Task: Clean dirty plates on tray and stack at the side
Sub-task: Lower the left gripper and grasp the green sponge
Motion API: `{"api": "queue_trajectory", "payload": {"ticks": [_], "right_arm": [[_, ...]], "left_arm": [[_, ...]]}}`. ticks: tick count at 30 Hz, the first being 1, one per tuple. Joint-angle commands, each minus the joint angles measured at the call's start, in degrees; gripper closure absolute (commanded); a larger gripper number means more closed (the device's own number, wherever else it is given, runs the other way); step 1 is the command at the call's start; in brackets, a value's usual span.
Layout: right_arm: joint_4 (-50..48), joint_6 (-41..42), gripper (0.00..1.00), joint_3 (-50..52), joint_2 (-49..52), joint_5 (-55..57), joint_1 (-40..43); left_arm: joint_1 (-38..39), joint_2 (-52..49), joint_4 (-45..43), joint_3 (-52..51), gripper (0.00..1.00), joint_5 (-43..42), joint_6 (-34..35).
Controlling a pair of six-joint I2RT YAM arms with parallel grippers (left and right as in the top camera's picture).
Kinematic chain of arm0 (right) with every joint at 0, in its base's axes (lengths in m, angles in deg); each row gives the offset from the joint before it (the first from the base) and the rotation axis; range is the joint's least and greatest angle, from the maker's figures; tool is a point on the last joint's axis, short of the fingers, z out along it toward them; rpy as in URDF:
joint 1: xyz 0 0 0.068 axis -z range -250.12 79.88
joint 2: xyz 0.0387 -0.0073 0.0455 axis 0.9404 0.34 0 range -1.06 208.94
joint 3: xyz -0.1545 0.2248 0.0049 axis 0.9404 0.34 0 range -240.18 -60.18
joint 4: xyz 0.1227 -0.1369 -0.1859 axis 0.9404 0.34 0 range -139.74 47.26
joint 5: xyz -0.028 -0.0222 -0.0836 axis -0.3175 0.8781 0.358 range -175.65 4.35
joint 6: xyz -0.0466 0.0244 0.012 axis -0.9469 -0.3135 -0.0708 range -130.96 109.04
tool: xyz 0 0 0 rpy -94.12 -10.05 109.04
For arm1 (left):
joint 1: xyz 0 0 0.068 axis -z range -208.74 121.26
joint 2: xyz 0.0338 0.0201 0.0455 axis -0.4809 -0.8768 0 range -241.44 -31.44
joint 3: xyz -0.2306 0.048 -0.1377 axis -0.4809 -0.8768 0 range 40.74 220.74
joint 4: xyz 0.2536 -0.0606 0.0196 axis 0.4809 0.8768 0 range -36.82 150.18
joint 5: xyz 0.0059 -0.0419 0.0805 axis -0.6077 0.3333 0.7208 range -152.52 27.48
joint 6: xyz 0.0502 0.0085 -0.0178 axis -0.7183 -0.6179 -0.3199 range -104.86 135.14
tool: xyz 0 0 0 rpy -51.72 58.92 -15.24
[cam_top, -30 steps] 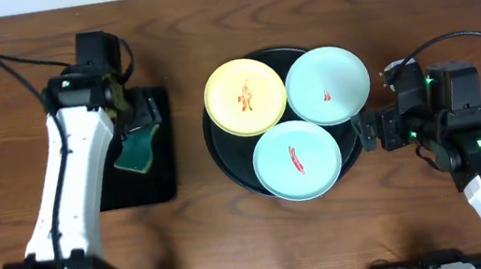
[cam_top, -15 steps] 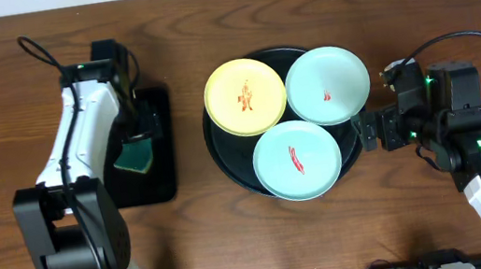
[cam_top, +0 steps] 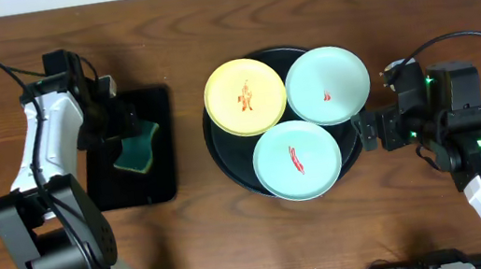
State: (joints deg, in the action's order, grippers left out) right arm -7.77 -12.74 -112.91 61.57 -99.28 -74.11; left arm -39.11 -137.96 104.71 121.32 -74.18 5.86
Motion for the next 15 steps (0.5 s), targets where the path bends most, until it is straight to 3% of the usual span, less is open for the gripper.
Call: {"api": "queue_trajectory", "payload": {"ticks": [1,15], "right_arm": [[-0.22,-0.66,0.01,-0.94,0.17,0.07,-0.72],[-0.39,-0.66,0.01,-0.94,0.17,0.07,-0.72]], "left_arm": [[0.98,-0.66,-1.62,-1.27,0.18,-0.7,-1.62],[2.29,-0.66,-8.87,-9.31,0.18,2.23,-1.36]]}}
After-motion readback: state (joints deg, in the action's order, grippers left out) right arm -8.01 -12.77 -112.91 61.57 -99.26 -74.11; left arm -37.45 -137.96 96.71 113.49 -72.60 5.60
